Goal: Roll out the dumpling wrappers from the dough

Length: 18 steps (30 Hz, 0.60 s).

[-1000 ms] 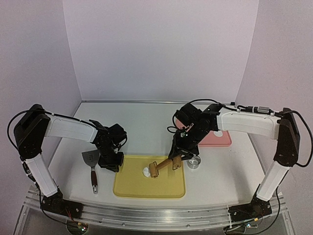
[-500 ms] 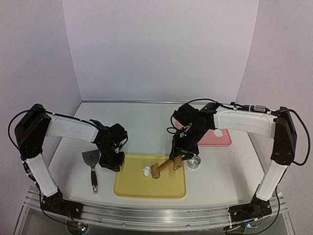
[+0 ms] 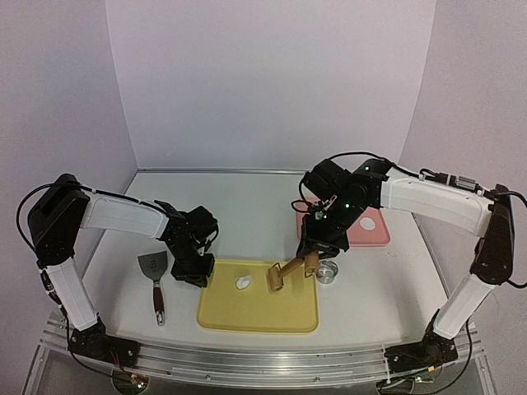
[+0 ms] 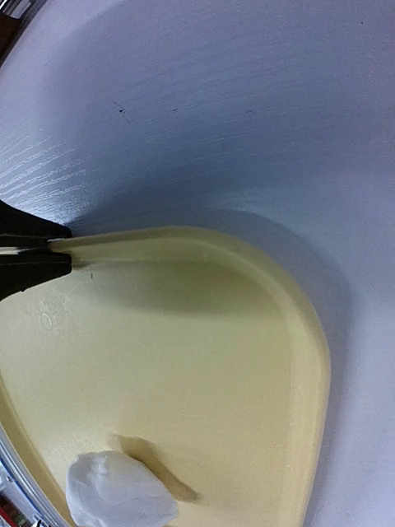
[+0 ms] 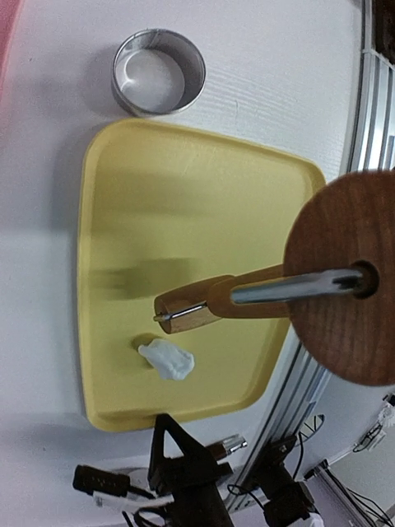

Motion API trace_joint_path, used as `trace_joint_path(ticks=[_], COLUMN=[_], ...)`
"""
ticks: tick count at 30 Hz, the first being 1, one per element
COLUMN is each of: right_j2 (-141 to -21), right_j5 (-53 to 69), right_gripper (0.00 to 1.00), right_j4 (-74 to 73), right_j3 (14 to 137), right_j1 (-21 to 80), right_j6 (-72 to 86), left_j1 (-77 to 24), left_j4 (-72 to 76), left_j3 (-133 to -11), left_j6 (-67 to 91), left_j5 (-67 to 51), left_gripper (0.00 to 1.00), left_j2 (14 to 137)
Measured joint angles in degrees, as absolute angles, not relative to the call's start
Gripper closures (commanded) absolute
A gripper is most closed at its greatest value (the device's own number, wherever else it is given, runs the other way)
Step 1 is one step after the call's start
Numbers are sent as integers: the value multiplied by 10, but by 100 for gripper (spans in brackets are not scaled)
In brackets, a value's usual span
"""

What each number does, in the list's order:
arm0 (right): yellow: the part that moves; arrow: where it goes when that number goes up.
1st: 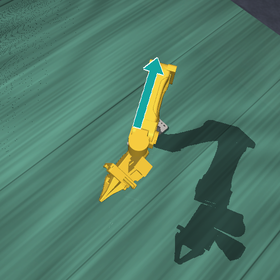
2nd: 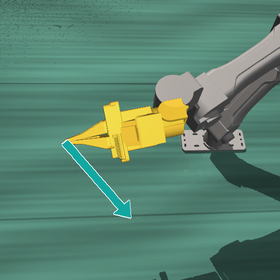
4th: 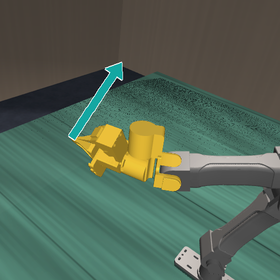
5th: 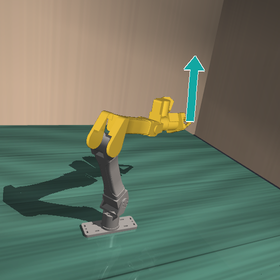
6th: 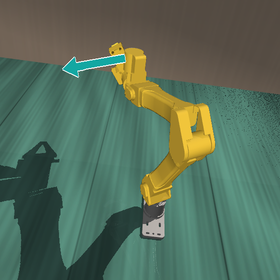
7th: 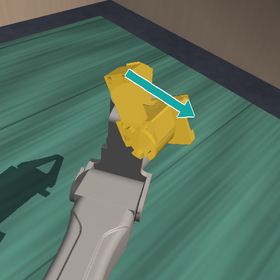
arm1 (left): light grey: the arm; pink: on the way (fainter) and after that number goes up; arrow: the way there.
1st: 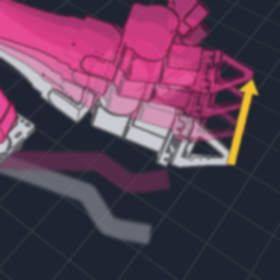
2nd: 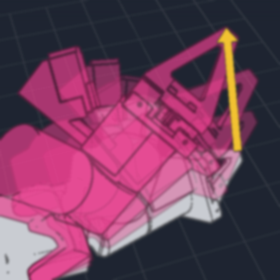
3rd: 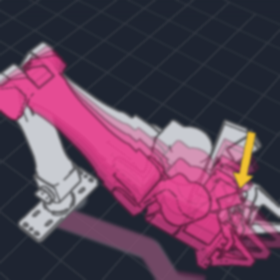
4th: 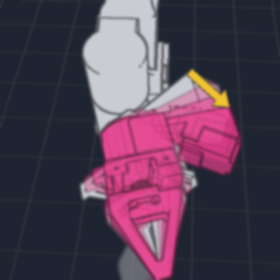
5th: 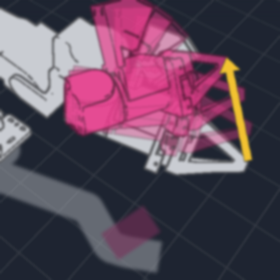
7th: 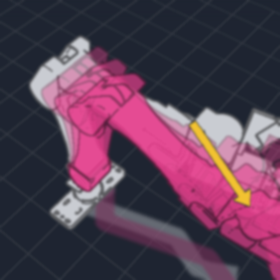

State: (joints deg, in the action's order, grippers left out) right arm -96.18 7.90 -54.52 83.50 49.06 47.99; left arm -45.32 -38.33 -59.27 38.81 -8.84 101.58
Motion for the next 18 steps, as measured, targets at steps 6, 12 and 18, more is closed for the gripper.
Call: trace_joint_path(ticks=[6,12,18], right_j2=[-962,-983,-1016], right_j5=[123,157,166], right_gripper=[100,100,100], right_j4=[-501,-459,-445], right_j3=[845,848,849], right_j1=[492,499,506], right_j6=[482,485,492], left_j1=[-453,-454,-454], left_j4=[-383,-383,-383], left_j3=[-593,-597,-600], left_j6=[388,388,388], left_j5=[-88,-88,-88], left_gripper=[100,100,100], left_j2=[1016,1019,1021])
